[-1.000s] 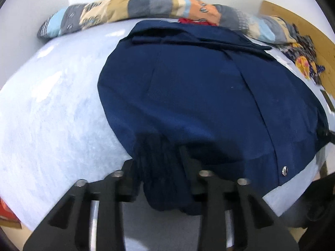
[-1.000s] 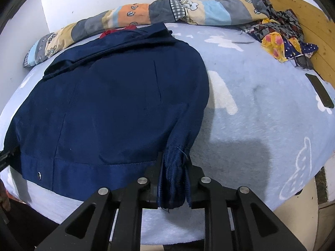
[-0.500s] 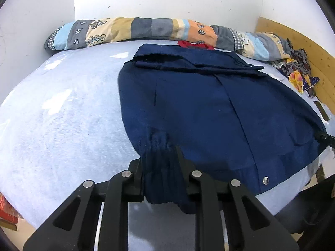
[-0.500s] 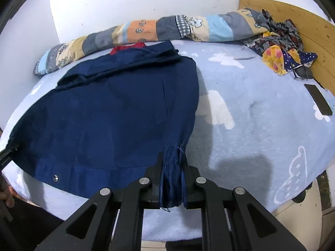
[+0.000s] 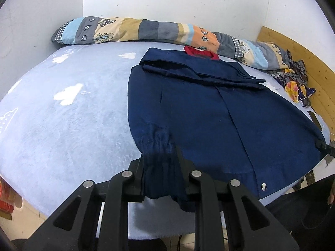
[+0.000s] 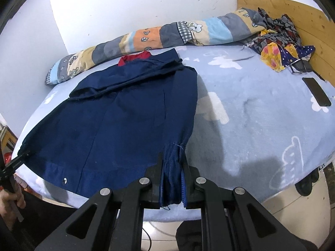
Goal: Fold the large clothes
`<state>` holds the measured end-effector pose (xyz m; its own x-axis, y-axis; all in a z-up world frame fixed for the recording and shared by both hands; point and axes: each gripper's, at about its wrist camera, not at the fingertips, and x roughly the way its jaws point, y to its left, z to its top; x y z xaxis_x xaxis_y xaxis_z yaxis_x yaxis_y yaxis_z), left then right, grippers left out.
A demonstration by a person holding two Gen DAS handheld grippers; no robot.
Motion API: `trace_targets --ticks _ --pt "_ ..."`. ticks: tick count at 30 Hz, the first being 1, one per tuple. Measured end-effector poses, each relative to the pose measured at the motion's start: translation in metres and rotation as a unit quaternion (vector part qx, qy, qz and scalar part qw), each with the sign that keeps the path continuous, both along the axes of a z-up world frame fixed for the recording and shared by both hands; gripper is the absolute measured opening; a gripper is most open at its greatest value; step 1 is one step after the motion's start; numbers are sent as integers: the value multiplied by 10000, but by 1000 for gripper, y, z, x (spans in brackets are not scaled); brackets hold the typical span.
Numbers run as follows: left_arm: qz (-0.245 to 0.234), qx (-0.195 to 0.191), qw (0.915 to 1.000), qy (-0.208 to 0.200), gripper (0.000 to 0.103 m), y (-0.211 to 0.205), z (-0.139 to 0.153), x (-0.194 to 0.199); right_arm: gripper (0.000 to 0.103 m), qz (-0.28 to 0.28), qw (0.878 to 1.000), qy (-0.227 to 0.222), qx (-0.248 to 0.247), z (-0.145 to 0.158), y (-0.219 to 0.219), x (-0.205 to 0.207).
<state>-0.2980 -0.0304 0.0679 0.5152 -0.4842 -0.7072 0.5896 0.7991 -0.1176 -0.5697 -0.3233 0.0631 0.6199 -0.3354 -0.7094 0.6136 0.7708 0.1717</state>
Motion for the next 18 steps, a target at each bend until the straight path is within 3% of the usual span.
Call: trace_targets --ticks 18 --pt "17 -86 9993 -361 18 -5 34 6 12 275 9987 -200 -372 43 13 2"
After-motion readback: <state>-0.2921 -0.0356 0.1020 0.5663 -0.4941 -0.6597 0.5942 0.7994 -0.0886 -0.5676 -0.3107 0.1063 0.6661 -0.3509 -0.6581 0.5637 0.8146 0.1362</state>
